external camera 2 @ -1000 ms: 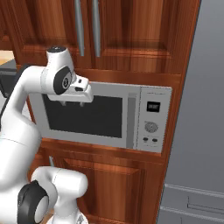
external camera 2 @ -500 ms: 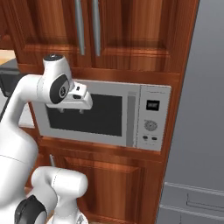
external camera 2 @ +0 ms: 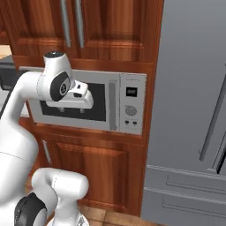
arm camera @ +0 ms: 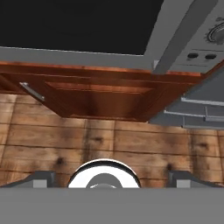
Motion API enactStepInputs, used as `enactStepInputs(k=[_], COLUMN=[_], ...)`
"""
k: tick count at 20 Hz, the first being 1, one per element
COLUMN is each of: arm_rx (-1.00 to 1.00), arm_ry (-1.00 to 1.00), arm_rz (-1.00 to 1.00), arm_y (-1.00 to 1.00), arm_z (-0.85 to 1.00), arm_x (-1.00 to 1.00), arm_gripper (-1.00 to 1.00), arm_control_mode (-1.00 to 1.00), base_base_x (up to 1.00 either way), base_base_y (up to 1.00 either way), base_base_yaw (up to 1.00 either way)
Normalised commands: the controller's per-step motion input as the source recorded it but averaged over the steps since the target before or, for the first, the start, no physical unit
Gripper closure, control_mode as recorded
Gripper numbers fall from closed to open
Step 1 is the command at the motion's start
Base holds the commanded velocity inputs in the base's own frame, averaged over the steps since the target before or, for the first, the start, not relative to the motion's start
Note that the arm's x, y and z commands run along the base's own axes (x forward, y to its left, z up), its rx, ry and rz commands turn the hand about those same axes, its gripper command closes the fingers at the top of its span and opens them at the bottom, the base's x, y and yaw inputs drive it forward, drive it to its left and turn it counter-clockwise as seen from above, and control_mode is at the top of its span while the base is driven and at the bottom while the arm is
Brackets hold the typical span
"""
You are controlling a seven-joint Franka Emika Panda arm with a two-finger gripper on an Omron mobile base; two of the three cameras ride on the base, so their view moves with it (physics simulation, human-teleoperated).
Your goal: The microwave is finished heating the chicken drumstick and lemon. Take the bowl containing the food and place it on the dining counter.
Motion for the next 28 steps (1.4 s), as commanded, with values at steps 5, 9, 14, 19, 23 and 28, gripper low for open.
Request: enactStepInputs(k=[5,9,14,19,23,28], arm_rx=[0.0,0.0,0.0,0.0,0.0,0.0], arm_ry=[0.0,0.0,0.0,0.0,-0.13,-0.25], arm_rz=[0.0,0.0,0.0,0.0,0.0,-0.04], arm_y=[0.0,0.0,-0.02,-0.01,-0.18,-0.03], arm_z=[0.0,0.0,0.0,0.0,0.0,0.0], arm_x=[0.0,0.0,0.0,0.0,0.31,0.74], arm_gripper=[-1.0,-1.0,-1.0,-1.0,-1.0,-1.0], arm_control_mode=[1.0,1.0,-1.0,-1.0,-1.0,-1.0], base_base_x=[-0.49,-0.53,-0.17,0.0,0.0,0.0], base_base_y=[-0.44,-0.34,-0.13,0.0,0.0,0.0], base_base_yaw=[0.0,0.0,0.0,0.0,0.0,0.0])
